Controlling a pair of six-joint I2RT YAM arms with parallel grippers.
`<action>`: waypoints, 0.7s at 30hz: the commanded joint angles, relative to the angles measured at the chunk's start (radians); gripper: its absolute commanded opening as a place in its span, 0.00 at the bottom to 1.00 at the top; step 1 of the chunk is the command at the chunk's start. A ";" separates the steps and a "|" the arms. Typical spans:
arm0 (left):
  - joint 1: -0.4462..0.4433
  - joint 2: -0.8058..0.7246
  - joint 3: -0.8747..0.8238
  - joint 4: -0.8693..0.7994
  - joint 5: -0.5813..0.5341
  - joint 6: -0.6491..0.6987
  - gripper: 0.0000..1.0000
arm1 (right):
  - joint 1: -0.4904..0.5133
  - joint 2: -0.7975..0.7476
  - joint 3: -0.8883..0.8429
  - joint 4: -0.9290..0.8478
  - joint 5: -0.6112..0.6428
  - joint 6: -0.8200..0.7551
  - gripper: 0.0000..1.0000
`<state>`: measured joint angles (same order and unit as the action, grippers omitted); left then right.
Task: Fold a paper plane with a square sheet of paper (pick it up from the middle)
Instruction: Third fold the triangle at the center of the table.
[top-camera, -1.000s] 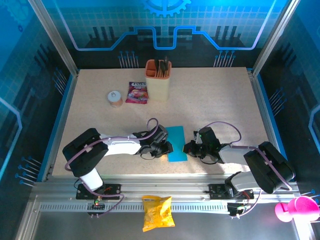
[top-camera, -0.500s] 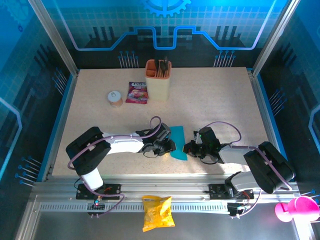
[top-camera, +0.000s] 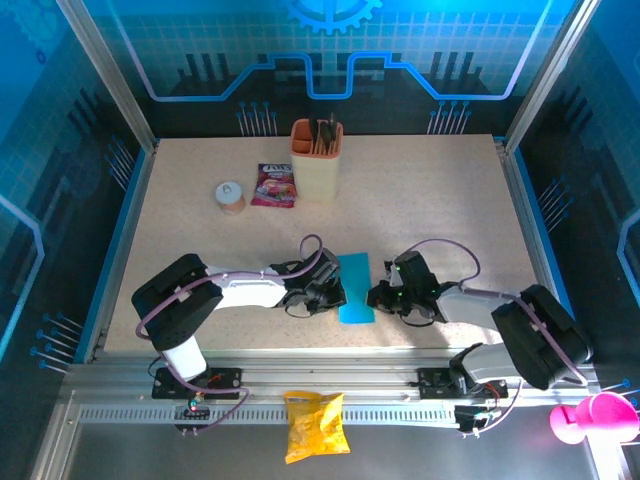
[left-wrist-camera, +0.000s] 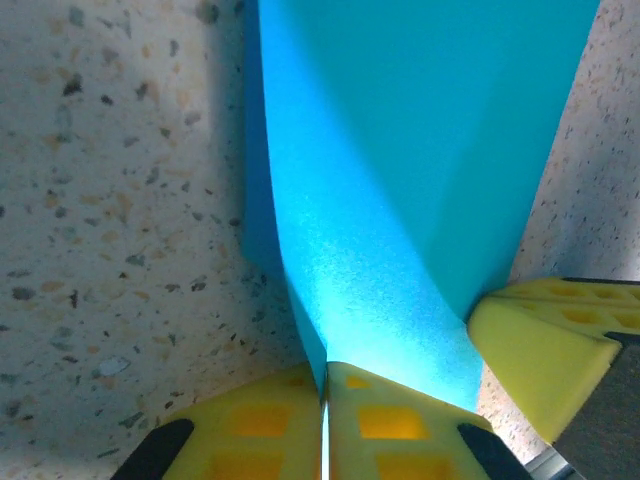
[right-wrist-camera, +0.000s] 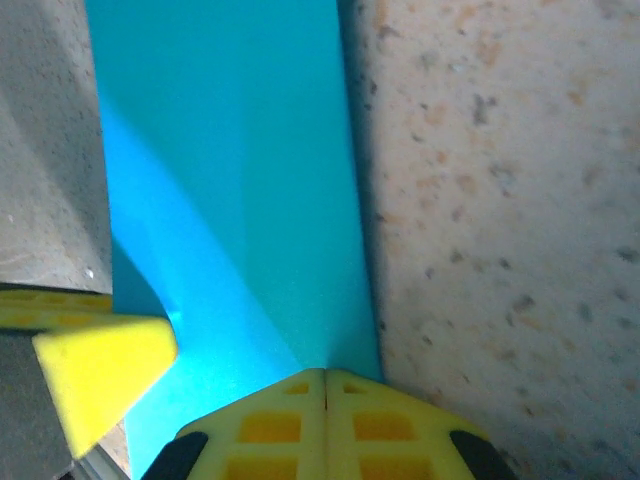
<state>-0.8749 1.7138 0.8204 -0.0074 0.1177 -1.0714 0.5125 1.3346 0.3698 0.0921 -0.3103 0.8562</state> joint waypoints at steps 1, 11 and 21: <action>-0.007 -0.028 -0.023 0.017 0.022 -0.010 0.09 | 0.009 -0.102 0.040 -0.200 0.029 -0.094 0.07; -0.008 -0.040 -0.022 -0.002 0.034 -0.122 0.08 | 0.192 -0.295 0.121 -0.384 0.148 -0.225 0.34; -0.008 -0.049 -0.009 -0.037 0.055 -0.152 0.08 | 0.509 -0.164 0.202 -0.408 0.439 -0.226 0.56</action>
<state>-0.8757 1.6886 0.8009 -0.0040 0.1436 -1.2026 0.9695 1.1282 0.5354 -0.2787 -0.0010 0.6376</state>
